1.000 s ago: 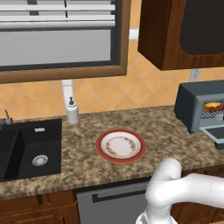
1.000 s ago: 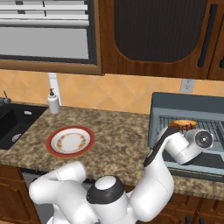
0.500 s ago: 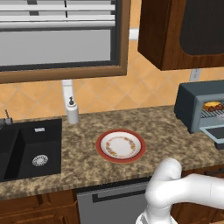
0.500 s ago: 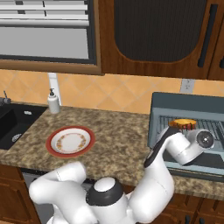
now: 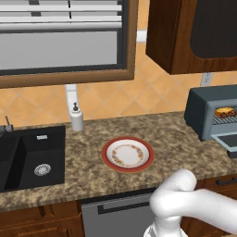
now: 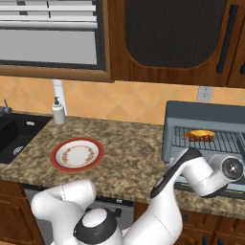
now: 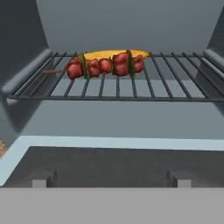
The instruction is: Pick up the kebab skewer and baguette bread, and place them inside the toaster oven. Close the toaster oven door and start by setting the timer.
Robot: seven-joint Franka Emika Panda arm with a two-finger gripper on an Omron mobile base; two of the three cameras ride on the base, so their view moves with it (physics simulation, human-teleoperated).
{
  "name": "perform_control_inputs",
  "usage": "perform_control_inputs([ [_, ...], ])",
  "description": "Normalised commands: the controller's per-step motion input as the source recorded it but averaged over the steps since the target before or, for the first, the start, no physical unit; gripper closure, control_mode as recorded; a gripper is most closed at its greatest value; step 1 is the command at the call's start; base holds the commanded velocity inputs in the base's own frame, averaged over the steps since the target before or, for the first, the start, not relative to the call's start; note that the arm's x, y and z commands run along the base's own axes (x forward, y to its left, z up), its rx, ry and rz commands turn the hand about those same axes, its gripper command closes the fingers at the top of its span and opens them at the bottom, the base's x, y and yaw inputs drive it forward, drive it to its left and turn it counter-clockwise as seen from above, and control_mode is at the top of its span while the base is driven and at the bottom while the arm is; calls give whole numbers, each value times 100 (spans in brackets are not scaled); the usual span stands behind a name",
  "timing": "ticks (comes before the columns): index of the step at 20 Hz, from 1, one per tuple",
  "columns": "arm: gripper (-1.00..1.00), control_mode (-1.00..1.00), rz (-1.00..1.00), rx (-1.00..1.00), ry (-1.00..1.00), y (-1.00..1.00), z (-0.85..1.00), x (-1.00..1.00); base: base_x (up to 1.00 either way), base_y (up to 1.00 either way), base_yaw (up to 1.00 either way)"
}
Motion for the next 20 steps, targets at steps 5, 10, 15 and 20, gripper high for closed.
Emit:
perform_control_inputs([
  [5, -100, -100, 0, 0, 0, 0, 7, -52, 0, 0, 0],
  [10, -100, -100, 0, 0, 0, -5, 1, -58, 0, 0, 0],
  [15, -100, -100, 0, 0, 0, -2, 0, -59, 0, 0, 0],
  [20, -100, -100, 0, 0, 3, 0, 0, -30, 0, 0, 0],
])
